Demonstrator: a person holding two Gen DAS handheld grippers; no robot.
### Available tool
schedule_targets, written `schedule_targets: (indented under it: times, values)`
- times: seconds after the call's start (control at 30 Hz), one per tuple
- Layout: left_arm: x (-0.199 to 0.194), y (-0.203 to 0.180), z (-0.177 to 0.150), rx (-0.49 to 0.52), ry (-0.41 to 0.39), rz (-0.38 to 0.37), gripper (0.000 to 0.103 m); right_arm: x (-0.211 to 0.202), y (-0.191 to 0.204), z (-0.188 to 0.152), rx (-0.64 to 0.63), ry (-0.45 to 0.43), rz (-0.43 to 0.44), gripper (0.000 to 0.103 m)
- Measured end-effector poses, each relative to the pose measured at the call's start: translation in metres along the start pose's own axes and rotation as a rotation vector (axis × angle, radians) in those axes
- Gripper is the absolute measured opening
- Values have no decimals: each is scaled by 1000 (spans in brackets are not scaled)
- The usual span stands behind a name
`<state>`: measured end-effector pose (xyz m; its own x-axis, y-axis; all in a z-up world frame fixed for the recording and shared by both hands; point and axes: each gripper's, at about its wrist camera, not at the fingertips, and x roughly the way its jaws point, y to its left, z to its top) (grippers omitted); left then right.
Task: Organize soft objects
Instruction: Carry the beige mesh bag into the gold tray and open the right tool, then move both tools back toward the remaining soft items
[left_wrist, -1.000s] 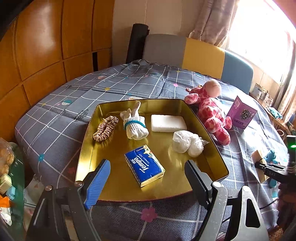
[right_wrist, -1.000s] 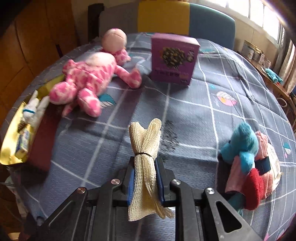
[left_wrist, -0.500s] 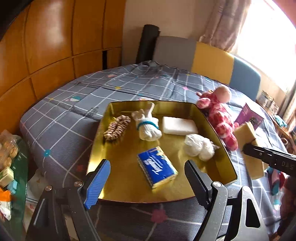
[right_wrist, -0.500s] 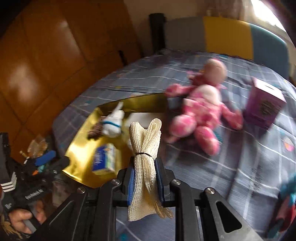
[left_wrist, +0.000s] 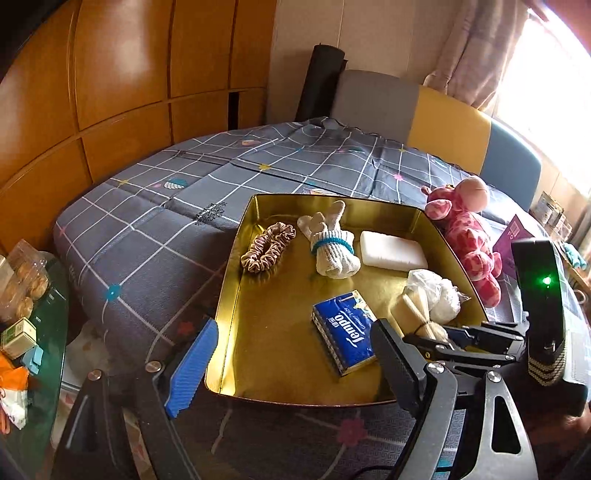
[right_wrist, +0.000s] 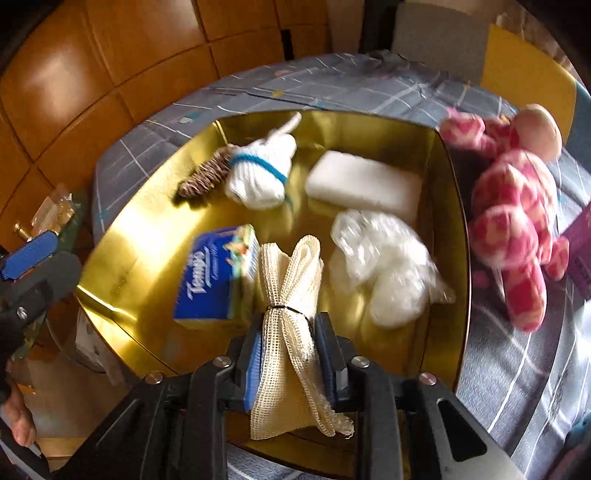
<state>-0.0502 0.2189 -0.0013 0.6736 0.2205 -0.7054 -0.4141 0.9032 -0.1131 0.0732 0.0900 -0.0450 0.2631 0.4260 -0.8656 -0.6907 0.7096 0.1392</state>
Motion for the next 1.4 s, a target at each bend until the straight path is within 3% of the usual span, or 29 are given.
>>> schedule_targets:
  times: [0.27,0.5,0.97,1.4]
  values:
    - [2,-3,-2,5,9,-7,85,-22,-11,-11,35,-59,27,34]
    - [-2,-9,-3,18,4,-15,85,-42,-15,-18,65,-106,0,34]
    - [-9,-26,-5,70,0,-36,85,-77,-28,-36,84,-205,-127,35]
    - [-11,-46,-5,126,0,-57,85,-106,-58,-58,83,-229,-220,35]
